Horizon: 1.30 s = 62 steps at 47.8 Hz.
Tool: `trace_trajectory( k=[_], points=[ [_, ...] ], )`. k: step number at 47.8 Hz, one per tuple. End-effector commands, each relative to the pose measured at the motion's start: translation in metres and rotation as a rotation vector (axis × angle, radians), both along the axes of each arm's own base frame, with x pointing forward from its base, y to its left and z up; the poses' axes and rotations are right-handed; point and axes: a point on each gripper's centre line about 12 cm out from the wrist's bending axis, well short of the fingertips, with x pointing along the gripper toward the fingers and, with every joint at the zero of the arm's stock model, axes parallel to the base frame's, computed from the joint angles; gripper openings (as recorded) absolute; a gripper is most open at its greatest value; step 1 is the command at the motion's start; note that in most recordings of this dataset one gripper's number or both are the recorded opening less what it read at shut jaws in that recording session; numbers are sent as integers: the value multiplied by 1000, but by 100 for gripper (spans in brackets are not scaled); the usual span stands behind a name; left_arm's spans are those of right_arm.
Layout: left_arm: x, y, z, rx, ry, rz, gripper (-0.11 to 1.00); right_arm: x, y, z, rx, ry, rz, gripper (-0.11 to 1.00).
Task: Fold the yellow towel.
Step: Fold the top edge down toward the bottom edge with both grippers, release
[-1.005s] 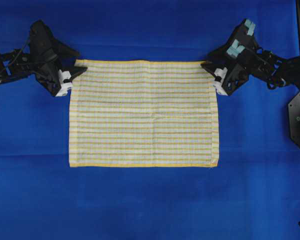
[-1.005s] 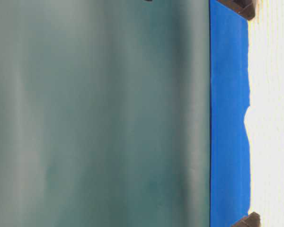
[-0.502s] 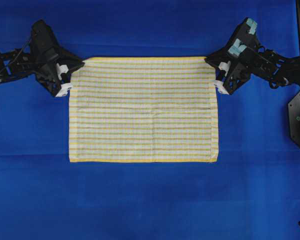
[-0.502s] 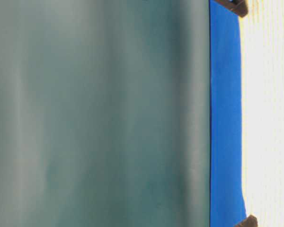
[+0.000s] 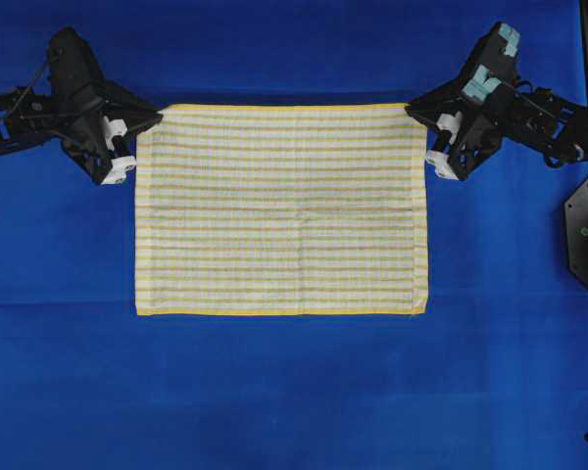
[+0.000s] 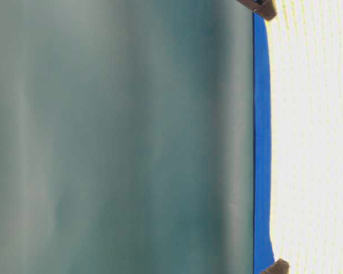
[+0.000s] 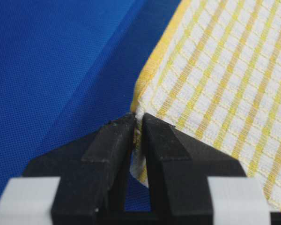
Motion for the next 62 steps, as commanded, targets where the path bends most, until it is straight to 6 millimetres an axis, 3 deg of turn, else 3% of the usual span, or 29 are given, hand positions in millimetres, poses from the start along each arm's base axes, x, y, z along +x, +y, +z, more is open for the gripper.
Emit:
trace_trajectory(
  k=[1, 12, 23, 41, 49, 62],
  points=[
    [5, -6, 8, 10, -29, -25, 5, 2, 3, 9, -7, -29, 11, 5],
    [12, -43, 14, -9, -56, -146, 5, 4, 32, 16, 41, -50, 83, 5],
    [16, -88, 19, -102, -80, -253, 5, 4, 78, 20, 155, -104, 170, 5],
    [6, -144, 43, -130, -142, -455, 5, 4, 134, 21, 277, -108, 303, 5],
    [-2, -157, 50, -165, -174, -488, 5, 3, 149, 21, 301, -103, 343, 5],
    [-2, -157, 45, -199, -141, -468, 5, 3, 154, 19, 311, -88, 354, 5]
  ],
)
